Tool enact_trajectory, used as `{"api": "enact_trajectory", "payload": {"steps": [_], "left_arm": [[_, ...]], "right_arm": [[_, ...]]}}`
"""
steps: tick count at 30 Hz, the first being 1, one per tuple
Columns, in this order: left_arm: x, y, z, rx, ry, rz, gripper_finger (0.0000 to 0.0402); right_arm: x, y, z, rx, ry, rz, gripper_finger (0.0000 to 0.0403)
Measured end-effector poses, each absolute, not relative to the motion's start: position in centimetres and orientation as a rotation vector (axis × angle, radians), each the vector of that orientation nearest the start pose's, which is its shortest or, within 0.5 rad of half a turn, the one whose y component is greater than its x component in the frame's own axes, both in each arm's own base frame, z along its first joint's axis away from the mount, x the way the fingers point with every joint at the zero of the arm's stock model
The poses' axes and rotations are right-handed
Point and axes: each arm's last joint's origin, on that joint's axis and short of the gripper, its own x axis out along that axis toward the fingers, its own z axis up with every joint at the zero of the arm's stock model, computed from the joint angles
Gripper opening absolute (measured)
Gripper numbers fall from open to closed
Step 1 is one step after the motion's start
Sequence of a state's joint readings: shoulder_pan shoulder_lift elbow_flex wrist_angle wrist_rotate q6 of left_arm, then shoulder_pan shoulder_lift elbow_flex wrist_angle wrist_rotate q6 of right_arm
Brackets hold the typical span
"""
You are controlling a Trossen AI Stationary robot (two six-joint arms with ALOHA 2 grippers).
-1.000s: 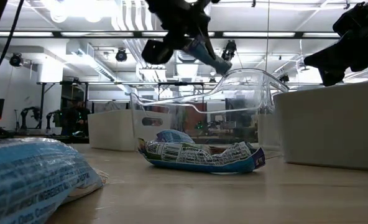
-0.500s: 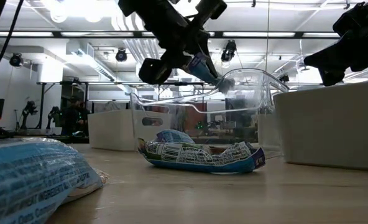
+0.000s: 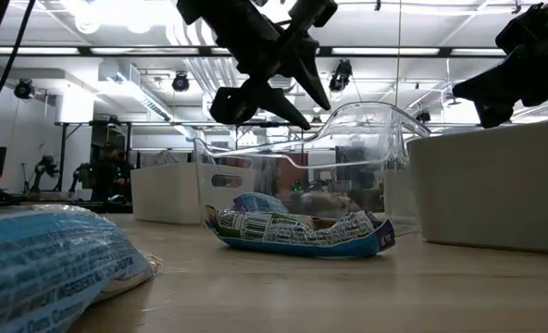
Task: Pick and place Granola Bars by type
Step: Put the blue granola bar into the transparent bin
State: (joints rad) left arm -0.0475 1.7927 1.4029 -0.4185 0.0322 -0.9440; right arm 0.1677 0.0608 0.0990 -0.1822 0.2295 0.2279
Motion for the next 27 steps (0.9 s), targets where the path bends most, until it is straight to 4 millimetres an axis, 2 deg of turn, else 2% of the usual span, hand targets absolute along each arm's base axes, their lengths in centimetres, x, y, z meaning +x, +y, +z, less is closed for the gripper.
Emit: {"api": "enact_trajectory", "payload": {"steps": [12, 15, 20, 27], "left_arm": [[39.5, -2.2, 26.3, -0.823, 0.770, 0.265, 0.0139], [39.3, -2.3, 26.7, -0.808, 0.785, 0.263, 0.0109], [38.7, -3.2, 27.8, -0.743, 0.800, 0.210, 0.0014], [37.9, -6.8, 29.0, -0.558, 0.803, 0.014, 0.0002]], "right_arm": [[9.4, 0.9, 17.5, 0.199, 0.134, -0.077, 0.0013], [9.4, 0.9, 17.5, 0.199, 0.134, -0.077, 0.0013], [9.4, 0.9, 17.5, 0.199, 0.134, -0.076, 0.0013], [9.4, 0.9, 17.5, 0.199, 0.134, -0.076, 0.0013]]}}
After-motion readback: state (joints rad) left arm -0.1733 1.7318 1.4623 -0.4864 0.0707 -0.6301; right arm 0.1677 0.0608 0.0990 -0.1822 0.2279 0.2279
